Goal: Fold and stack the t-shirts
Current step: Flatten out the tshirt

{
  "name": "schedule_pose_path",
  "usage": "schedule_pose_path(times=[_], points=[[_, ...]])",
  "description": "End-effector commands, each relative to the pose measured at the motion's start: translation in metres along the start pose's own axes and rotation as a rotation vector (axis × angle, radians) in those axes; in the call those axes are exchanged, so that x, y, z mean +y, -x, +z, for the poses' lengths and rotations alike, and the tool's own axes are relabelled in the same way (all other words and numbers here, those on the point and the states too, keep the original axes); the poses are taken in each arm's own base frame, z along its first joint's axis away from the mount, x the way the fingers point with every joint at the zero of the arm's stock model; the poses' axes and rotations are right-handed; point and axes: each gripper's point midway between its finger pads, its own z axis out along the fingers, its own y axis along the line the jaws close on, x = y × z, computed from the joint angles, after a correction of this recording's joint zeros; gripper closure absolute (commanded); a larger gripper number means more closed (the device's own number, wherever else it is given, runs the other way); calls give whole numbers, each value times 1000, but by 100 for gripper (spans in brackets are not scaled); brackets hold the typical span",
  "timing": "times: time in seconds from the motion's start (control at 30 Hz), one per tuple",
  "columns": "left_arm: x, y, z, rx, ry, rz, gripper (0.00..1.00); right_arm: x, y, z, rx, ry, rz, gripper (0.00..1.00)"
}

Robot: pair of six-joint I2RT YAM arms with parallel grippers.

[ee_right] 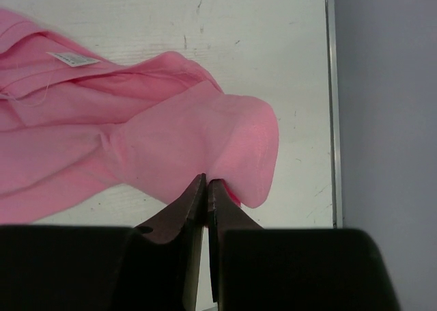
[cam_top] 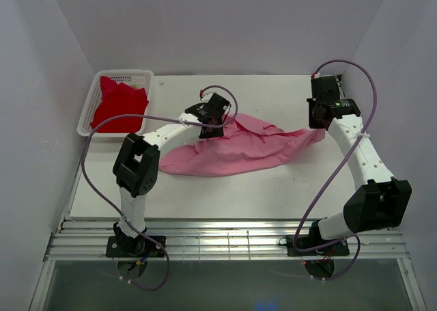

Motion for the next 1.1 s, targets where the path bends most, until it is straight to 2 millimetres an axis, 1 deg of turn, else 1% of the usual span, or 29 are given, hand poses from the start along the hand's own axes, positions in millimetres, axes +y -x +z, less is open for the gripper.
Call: schedule_pose_path(times=[0.0,0.03,0.1,0.13,0.17,0.2,0.23,0.27,0.3,0.33,0.37,0.4,0.43,0.5,0.53,0.57,0.63,0.67,0.7,0.77,0.83,0.87,0.97,1.0,1.03,1.07], points=[[-28,49,7,-111,-40,50,47,3,12,-10,-71,40,53,91],[-28,40,24,-84,-14,70,47,3,11,-10,-70,45,55,91],[-27,37,30,-71,1,87,47,3,10,-11,-71,47,56,91],[-25,33,34,-58,10,93,48,3,10,-11,-73,44,55,91],[-22,27,34,-38,19,99,49,2,10,-11,-71,39,50,91],[-20,22,33,-21,18,100,51,0,9,-11,-69,30,48,91],[-14,11,33,7,29,100,56,-2,9,-12,-66,23,42,91],[-12,11,24,5,21,93,58,-2,10,-12,-69,20,42,91],[-9,7,20,12,21,90,58,-3,11,-12,-72,17,40,91],[-1,-3,19,29,36,88,57,-3,10,-12,-70,18,39,91],[2,2,7,11,28,73,55,-2,11,-12,-71,20,39,91],[5,0,4,9,32,69,52,-1,11,-11,-68,26,38,91],[11,-4,2,12,45,69,47,0,11,-10,-66,27,37,91],[14,-2,-7,1,41,61,41,3,11,-7,-59,38,36,91],[15,-2,-9,-2,39,58,39,4,12,-6,-55,42,39,91],[18,-7,-8,9,44,58,37,5,12,-5,-52,45,40,91],[18,-13,-7,24,40,55,38,7,13,-5,-52,53,47,91],[21,-21,-4,45,45,58,49,7,13,-5,-53,56,48,91],[22,-25,-1,59,47,59,57,7,12,-5,-52,56,47,91],[24,-41,6,100,47,63,74,7,12,-6,-53,56,48,91],[24,-48,11,116,45,62,75,7,11,-6,-49,55,46,91],[25,-53,13,129,45,62,74,6,10,-6,-45,53,45,91],[27,-60,17,147,52,68,61,6,8,-7,-44,55,46,91],[28,-62,18,150,56,69,55,7,7,-7,-44,56,45,91],[29,-63,18,152,57,69,44,7,8,-8,-49,58,46,91],[29,-64,19,152,60,69,41,7,8,-8,-49,58,46,91]])
